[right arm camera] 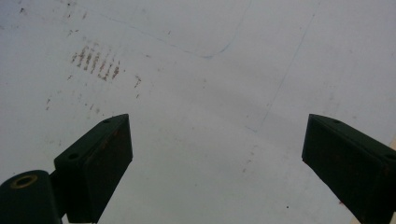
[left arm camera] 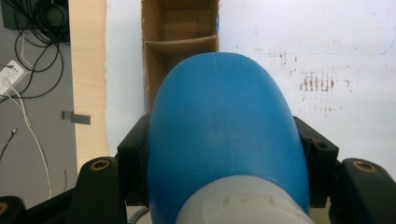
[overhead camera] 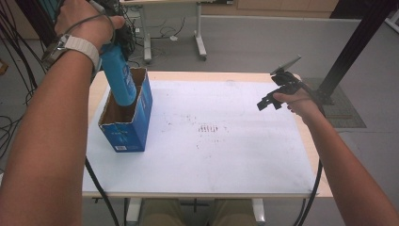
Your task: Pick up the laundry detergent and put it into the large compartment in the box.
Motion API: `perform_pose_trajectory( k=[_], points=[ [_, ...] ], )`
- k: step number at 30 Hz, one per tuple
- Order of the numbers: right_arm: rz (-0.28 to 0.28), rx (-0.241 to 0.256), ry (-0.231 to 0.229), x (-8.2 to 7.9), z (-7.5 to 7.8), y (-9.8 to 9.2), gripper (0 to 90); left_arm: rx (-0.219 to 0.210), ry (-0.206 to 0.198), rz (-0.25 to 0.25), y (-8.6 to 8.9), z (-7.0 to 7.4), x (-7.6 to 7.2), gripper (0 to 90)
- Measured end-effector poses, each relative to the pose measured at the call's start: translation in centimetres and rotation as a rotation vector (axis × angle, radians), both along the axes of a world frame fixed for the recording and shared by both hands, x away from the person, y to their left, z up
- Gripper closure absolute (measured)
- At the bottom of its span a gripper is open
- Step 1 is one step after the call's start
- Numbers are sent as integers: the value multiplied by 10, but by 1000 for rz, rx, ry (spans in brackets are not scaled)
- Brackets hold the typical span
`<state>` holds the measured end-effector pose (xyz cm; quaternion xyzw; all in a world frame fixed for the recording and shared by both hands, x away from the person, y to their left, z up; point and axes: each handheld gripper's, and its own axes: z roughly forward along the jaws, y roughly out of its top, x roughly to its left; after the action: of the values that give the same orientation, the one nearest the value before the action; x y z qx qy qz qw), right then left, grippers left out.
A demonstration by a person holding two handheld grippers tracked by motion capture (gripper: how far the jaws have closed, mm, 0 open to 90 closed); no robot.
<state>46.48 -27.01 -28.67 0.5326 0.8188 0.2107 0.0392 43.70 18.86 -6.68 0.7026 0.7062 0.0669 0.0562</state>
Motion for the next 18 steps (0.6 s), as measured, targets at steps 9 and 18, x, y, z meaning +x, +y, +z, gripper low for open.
perform_pose_trajectory(
  k=[9,18],
  points=[
    [-8,-3,1,0,0,-3,84,9,-8,-21,7,-1,3,371],
    [-21,-2,-1,-1,0,-2,84,32,-9,-59,16,-5,7,371]
  ],
)
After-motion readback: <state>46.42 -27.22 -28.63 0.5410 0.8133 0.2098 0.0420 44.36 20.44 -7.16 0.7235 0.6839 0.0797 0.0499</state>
